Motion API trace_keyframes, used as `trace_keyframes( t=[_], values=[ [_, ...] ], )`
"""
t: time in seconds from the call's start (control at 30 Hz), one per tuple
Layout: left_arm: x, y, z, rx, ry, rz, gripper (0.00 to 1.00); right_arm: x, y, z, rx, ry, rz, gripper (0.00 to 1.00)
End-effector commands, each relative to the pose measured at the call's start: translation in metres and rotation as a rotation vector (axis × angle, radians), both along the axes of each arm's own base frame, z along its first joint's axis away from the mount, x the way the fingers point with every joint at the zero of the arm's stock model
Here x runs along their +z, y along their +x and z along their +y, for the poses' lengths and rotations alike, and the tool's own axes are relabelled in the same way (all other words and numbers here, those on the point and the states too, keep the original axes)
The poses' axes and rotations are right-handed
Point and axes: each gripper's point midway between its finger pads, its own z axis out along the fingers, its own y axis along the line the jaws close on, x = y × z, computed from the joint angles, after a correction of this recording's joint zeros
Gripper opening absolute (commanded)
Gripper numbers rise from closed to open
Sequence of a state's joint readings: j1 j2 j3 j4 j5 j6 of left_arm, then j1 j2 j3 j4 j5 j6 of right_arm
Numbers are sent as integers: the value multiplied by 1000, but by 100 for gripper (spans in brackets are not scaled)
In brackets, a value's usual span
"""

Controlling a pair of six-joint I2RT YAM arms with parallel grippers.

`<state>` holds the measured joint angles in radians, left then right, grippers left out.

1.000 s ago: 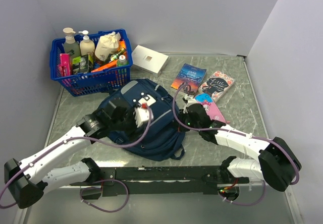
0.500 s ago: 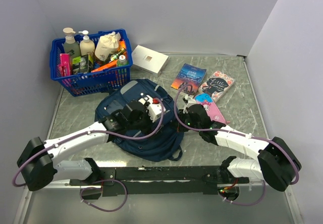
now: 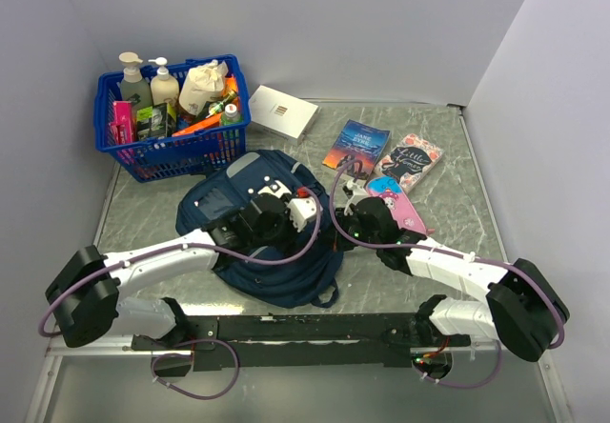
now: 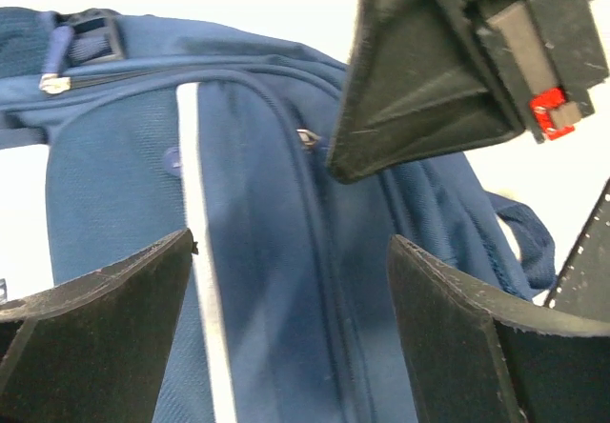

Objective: Pack the student bag
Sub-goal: Zip the student bag at the center of the board.

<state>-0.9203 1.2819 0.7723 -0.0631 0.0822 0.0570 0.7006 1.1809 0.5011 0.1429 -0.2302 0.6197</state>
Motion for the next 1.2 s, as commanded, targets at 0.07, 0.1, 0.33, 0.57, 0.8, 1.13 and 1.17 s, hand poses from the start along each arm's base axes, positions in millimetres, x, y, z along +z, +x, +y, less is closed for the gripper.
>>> trace_keyframes(
  t=[0.07, 0.1, 0.33, 0.57, 0.8, 1.13, 1.17],
  values=[
    [9, 0, -11, -18, -29, -48, 81, 46, 6, 17, 53, 118, -122, 0],
    [8, 2, -9, -12, -21, -58, 77, 47, 5, 17, 56, 121, -125, 0],
    [6, 9, -4, 21, -15, -102, 50, 54, -1, 16, 86, 123, -139, 0],
    [3, 8, -2, 5, -15, -125, 62, 59, -7, 16, 120, 125, -145, 0],
    [8, 8, -1, -9, -19, -148, 1, 47, -10, 10, 116, 86, -119, 0],
    [-2, -25, 8, -198, 45, -121, 1, 13, 15, -30, 2, -34, -70, 0],
    [0, -28, 9, -223, 50, -137, 1, 12, 19, -35, -11, -36, -65, 0]
  ],
)
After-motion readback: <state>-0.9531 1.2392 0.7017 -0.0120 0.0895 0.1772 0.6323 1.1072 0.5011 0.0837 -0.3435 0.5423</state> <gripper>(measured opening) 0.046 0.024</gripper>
